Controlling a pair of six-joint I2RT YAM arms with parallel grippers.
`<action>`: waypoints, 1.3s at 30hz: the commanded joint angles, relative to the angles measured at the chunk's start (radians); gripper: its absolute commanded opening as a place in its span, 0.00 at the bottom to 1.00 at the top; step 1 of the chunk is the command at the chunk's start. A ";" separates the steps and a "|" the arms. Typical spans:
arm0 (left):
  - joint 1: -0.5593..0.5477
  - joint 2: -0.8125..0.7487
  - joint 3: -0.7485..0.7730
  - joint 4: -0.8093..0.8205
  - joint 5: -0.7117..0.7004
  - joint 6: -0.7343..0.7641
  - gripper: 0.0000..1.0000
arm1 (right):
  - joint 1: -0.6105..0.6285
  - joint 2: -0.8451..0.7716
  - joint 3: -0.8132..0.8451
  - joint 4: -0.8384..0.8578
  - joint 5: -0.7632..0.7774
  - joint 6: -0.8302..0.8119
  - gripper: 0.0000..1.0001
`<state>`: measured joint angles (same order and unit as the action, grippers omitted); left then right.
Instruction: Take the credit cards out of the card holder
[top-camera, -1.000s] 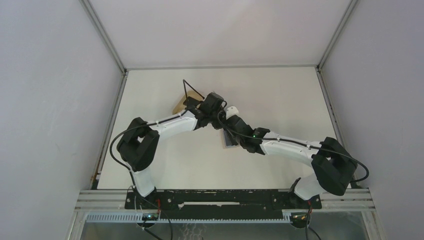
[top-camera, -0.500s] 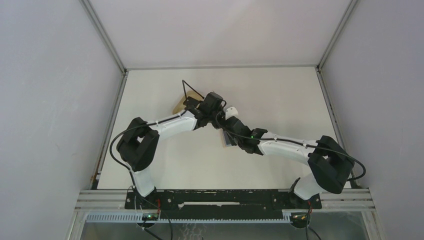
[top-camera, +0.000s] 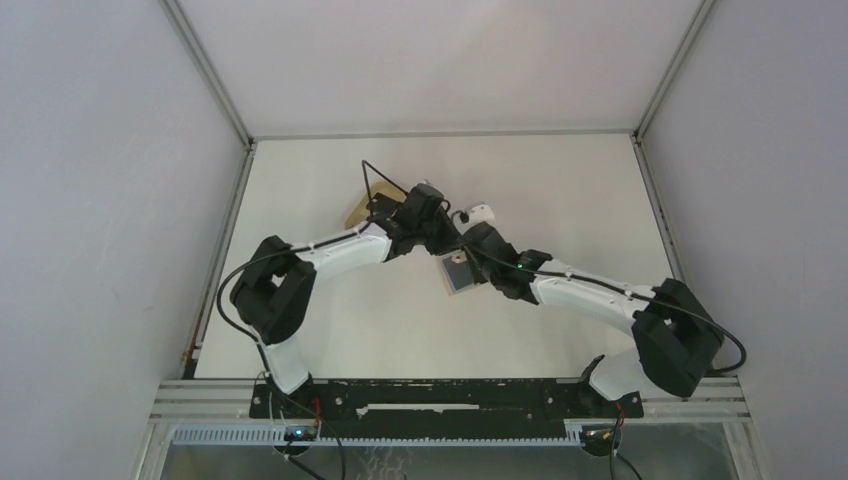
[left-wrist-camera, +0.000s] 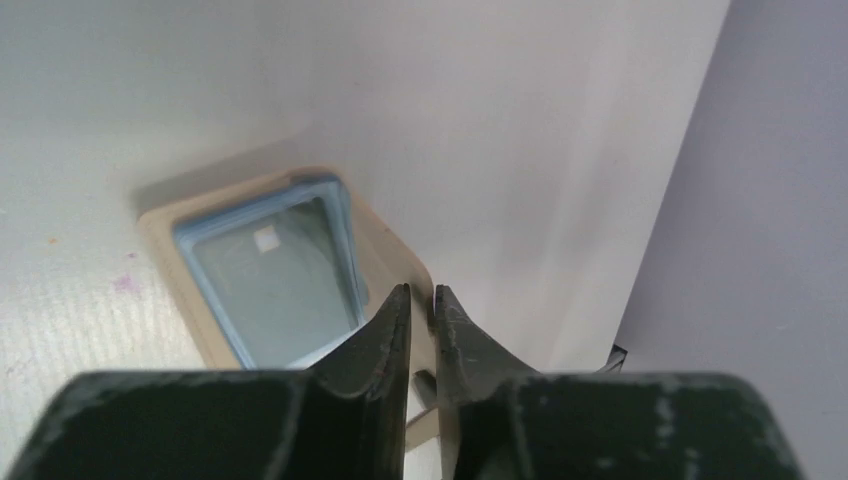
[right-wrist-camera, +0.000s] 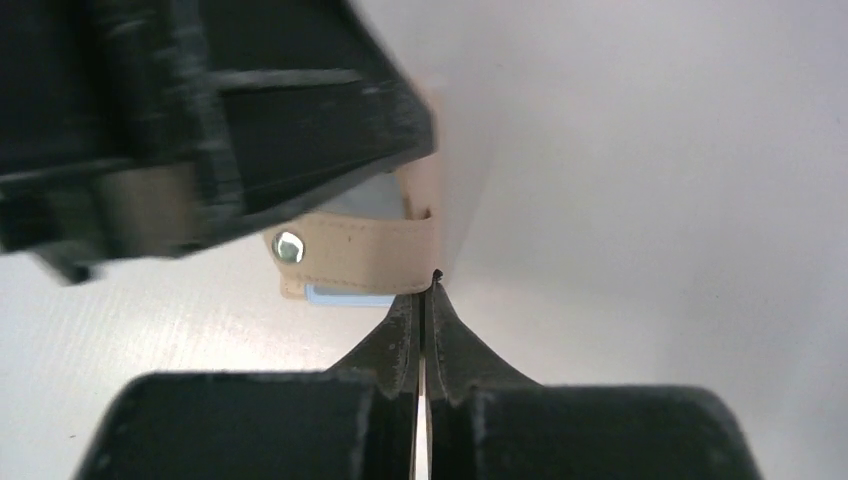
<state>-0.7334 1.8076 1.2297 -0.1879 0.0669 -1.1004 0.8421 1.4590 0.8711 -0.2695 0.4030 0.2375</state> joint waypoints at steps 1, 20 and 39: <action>0.015 -0.100 -0.069 0.111 0.044 -0.010 0.29 | -0.124 -0.151 -0.027 0.028 -0.195 0.067 0.00; 0.125 -0.407 -0.516 0.946 0.173 -0.207 0.62 | -0.471 -0.415 0.004 0.119 -0.841 0.220 0.00; 0.155 -0.209 -0.406 1.595 0.416 -0.380 0.46 | -0.629 -0.440 0.137 0.325 -1.171 0.435 0.00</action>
<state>-0.5785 1.6009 0.7506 1.3155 0.4400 -1.4555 0.2146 1.0477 0.9596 -0.0765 -0.6975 0.5884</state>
